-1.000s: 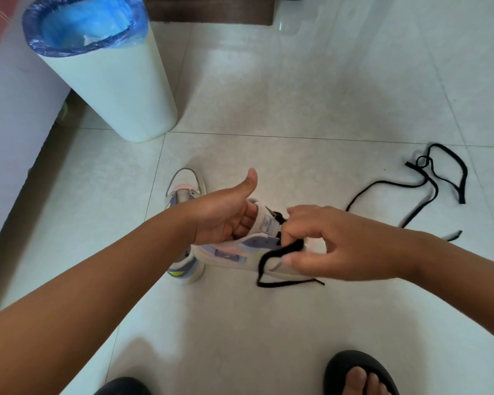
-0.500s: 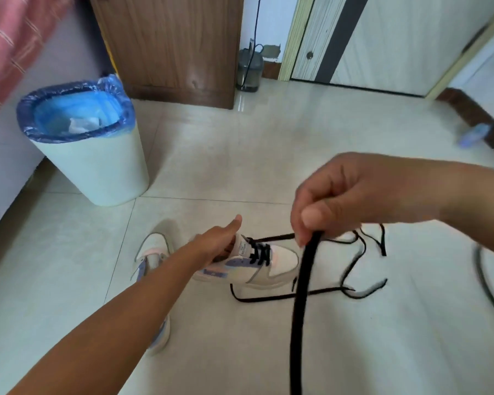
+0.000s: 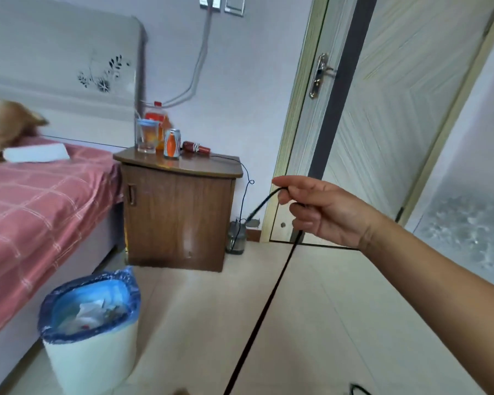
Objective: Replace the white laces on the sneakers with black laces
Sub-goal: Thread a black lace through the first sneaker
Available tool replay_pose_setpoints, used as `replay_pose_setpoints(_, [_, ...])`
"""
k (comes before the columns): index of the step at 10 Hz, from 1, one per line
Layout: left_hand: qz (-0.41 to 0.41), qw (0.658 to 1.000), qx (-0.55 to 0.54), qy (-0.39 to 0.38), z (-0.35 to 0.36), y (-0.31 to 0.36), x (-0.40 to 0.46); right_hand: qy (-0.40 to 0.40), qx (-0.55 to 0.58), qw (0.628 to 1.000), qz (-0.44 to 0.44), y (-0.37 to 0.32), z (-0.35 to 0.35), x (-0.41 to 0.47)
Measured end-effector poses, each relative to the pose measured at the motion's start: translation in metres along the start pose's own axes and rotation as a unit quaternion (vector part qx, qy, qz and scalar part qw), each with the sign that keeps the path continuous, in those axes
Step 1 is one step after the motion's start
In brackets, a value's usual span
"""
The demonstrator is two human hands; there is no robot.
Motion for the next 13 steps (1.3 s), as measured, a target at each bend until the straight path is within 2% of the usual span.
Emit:
replay_pose_setpoints(1, [-0.038, 0.985, -0.162, -0.050, -0.052, -0.027, -0.029, 0.042, -0.013, 0.998, -0.040, -0.034, -0.010, 0.013])
replay_pose_setpoints(2, [-0.186, 0.941, -0.281, -0.005, -0.124, -0.022, -0.053, 0.054, -0.040, 0.997, -0.036, -0.041, -0.014, 0.020])
replay_pose_setpoints(3, [-0.222, 0.961, -0.163, -0.027, -0.184, 0.033, -0.093, 0.061, -0.065, 0.996, -0.005, -0.030, -0.008, 0.027])
replay_pose_setpoints(4, [-0.256, 0.946, -0.200, 0.001, -0.212, 0.035, -0.109, 0.075, -0.064, 0.995, 0.017, -0.005, 0.002, 0.027])
replay_pose_setpoints(5, [-0.264, 0.944, -0.199, 0.017, -0.231, 0.047, -0.104, 0.076, -0.032, 0.992, 0.098, 0.057, 0.013, 0.010])
replay_pose_setpoints(6, [-0.239, 0.948, -0.208, -0.009, -0.236, 0.063, -0.098, 0.068, -0.049, 0.981, 0.174, 0.100, 0.025, -0.006])
replay_pose_setpoints(7, [-0.196, 0.946, -0.260, -0.003, -0.247, 0.086, -0.100, 0.053, -0.075, 0.979, 0.179, 0.131, 0.045, -0.013])
replay_pose_setpoints(8, [-0.171, 0.940, -0.293, 0.020, -0.259, 0.101, -0.103, 0.031, -0.083, 0.986, 0.142, 0.130, 0.064, -0.008])
replay_pose_setpoints(9, [-0.144, 0.947, -0.288, -0.004, -0.270, 0.119, -0.102, 0.018, -0.205, 0.973, 0.105, 0.113, 0.091, 0.002])
replay_pose_setpoints(10, [-0.095, 0.942, -0.305, -0.103, -0.265, 0.137, -0.100, 0.024, -0.296, 0.951, 0.085, 0.095, 0.106, 0.000])
replay_pose_setpoints(11, [0.006, 0.908, -0.358, -0.219, -0.258, 0.172, -0.112, 0.030, -0.339, 0.940, -0.004, 0.058, 0.128, -0.011])
replay_pose_setpoints(12, [0.035, 0.899, -0.386, -0.205, -0.262, 0.181, -0.119, 0.017, -0.353, 0.934, -0.055, 0.041, 0.139, -0.015])
replay_pose_setpoints(13, [0.035, 0.932, -0.331, -0.141, -0.269, 0.179, -0.120, -0.020, -0.454, 0.885, -0.104, 0.036, 0.152, -0.018])
Point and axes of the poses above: each hand's wrist, its own x-axis towards the middle knuckle, its own z-axis out of the palm, y = z × x, the point moved 10 cm from there along x, towards the middle knuckle, and after that the axes turned 14 degrees about -y, right-handed, at the moved point
